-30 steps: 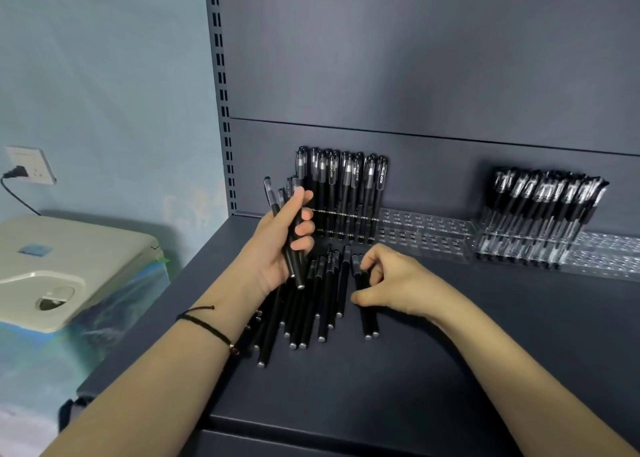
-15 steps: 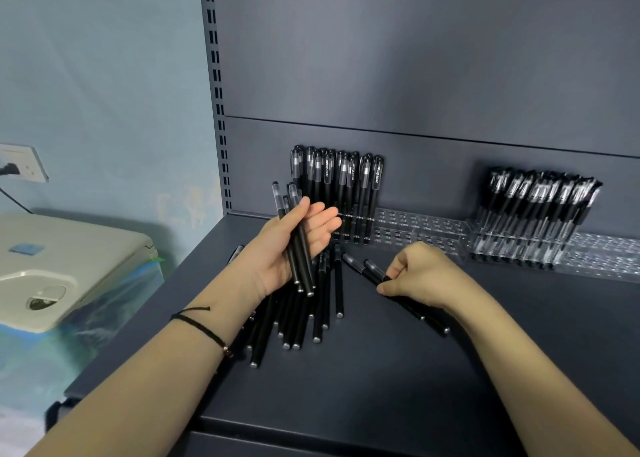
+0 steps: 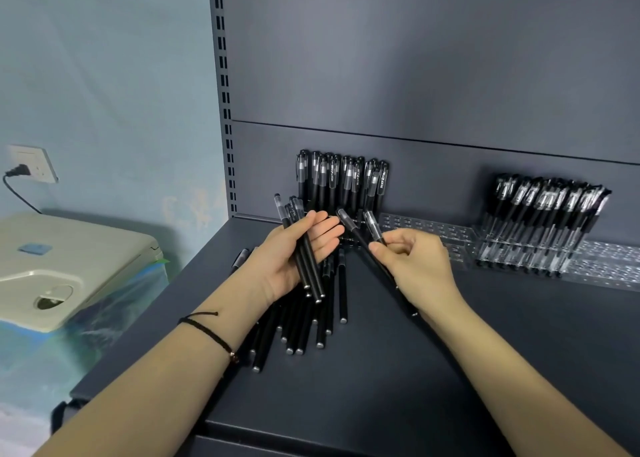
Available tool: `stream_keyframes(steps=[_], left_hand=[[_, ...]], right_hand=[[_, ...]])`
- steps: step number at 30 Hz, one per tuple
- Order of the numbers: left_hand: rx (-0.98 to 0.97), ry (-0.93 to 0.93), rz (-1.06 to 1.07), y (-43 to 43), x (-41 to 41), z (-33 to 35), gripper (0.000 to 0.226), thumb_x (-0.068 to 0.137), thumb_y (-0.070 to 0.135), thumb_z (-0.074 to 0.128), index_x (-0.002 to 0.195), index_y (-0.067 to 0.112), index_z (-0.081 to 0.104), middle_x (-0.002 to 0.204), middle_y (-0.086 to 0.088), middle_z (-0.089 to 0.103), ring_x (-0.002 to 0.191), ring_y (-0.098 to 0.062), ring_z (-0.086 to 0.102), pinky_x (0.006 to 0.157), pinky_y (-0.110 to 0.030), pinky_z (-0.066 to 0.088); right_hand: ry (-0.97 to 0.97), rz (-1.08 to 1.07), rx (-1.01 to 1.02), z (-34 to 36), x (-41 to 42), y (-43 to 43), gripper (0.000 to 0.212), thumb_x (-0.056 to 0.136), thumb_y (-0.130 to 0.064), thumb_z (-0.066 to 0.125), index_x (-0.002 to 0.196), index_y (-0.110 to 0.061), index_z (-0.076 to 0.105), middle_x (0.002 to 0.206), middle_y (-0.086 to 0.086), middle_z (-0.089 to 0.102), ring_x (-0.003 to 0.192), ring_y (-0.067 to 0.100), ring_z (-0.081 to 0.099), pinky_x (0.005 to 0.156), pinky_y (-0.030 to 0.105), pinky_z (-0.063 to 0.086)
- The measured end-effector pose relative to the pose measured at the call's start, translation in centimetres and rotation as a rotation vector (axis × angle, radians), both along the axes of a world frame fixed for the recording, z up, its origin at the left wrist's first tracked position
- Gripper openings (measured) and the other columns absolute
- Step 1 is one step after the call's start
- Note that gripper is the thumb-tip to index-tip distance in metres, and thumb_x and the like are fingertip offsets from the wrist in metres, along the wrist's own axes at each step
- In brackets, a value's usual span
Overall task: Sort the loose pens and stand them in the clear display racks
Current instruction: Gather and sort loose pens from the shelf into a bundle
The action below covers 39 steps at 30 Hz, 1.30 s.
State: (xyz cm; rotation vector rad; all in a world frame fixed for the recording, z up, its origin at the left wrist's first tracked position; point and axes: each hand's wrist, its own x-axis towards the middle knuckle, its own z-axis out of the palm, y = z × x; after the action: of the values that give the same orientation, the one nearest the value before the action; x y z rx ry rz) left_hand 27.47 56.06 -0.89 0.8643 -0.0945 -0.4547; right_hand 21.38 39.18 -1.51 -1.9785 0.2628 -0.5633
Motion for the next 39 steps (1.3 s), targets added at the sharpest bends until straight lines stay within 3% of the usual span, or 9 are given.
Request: stream_keyframes(steps=[5,11,15,20,23,26,30,35,39], left_hand=[[0.047,-0.075,-0.052,-0.9,-0.5,-0.2,0.034,0.099,0.019,0.052,0.125,-0.002,0.059,0.118,-0.019,0.068,0.108,-0.027,0.068,0.087,-0.034,0.057],[0.054,-0.12,-0.114,-1.8,-1.1,-0.3,0.033,0.099,0.019,0.051,0.121,-0.003,0.06,0.12,-0.013,0.069,0.112,-0.027,0.065,0.084,-0.034,0.059],[-0.026,-0.023,-0.073,-1.8,-1.1,-0.2,0.015,0.096,0.013,0.056,0.102,0.0,0.062,0.104,-0.019,0.073,0.095,-0.025,0.072,0.082,-0.037,0.059],[0.06,-0.156,-0.146,-1.7,-1.8,-0.1,0.034,0.099,0.02,0.051,0.123,-0.003,0.06,0.112,-0.014,0.072,0.102,-0.024,0.07,0.083,-0.033,0.059],[0.067,-0.206,-0.161,-1.6,-1.9,-0.1,0.029,0.099,0.022,0.049,0.119,0.005,0.06,0.122,-0.007,0.069,0.114,-0.027,0.065,0.096,-0.042,0.052],[0.024,-0.204,-0.15,-1.6,-2.0,0.1,0.031,0.099,0.018,0.049,0.126,0.006,0.055,0.119,-0.007,0.07,0.114,-0.025,0.065,0.097,-0.041,0.052],[-0.08,-0.149,-0.049,-1.1,-1.3,0.5,0.022,0.099,0.012,0.05,0.116,0.001,0.059,0.107,-0.014,0.073,0.097,-0.023,0.072,0.081,-0.033,0.06],[-0.117,-0.1,0.136,1.3,0.2,1.0,0.016,0.098,0.02,0.053,0.102,0.009,0.064,0.089,-0.006,0.076,0.075,-0.016,0.074,0.064,-0.029,0.06],[-0.092,-0.097,0.066,1.8,0.6,0.6,0.018,0.097,0.033,0.054,0.097,0.017,0.063,0.07,0.004,0.063,0.049,-0.006,0.052,0.044,-0.019,0.045]], right_hand=[[-0.061,0.139,0.295,0.1,-0.4,1.3,0.008,0.087,-0.012,0.071,0.093,-0.017,0.072,0.086,0.002,0.075,0.085,0.014,0.072,0.078,0.025,0.055],[-0.089,0.303,0.332,0.0,-0.9,2.5,0.013,0.09,-0.005,0.065,0.097,-0.011,0.074,0.085,0.003,0.076,0.08,0.01,0.071,0.071,0.018,0.054],[-0.142,0.238,0.325,0.1,-0.8,2.0,0.022,0.087,-0.011,0.07,0.108,-0.014,0.073,0.094,-0.004,0.076,0.088,0.007,0.07,0.079,0.021,0.055],[-0.201,0.203,0.357,0.1,-1.1,2.7,0.021,0.077,-0.011,0.079,0.094,-0.017,0.067,0.077,0.007,0.071,0.071,0.016,0.068,0.071,0.027,0.056],[-0.215,0.177,0.265,-0.3,-1.0,2.8,0.012,0.077,-0.011,0.08,0.084,-0.015,0.071,0.079,0.005,0.073,0.072,0.02,0.07,0.07,0.027,0.056],[-0.205,0.208,0.207,-0.4,-1.1,2.7,0.008,0.08,-0.014,0.078,0.088,-0.014,0.075,0.079,0.0,0.074,0.072,0.013,0.07,0.064,0.023,0.054],[-0.206,0.202,0.073,-0.3,-1.0,2.5,0.009,0.087,-0.018,0.07,0.082,-0.022,0.075,0.066,-0.007,0.07,0.059,0.003,0.061,0.052,0.016,0.045],[-0.033,0.148,-0.17,-1.1,-0.7,2.3,0.013,0.081,-0.028,0.075,0.07,-0.029,0.069,0.063,-0.01,0.064,0.056,-0.003,0.054,0.06,0.019,0.044],[0.231,0.205,-0.421,-1.2,-1.0,2.8,0.032,0.07,-0.057,0.075,0.082,-0.033,0.059,0.084,-0.015,0.062,0.079,0.0,0.058,0.069,0.029,0.05]])
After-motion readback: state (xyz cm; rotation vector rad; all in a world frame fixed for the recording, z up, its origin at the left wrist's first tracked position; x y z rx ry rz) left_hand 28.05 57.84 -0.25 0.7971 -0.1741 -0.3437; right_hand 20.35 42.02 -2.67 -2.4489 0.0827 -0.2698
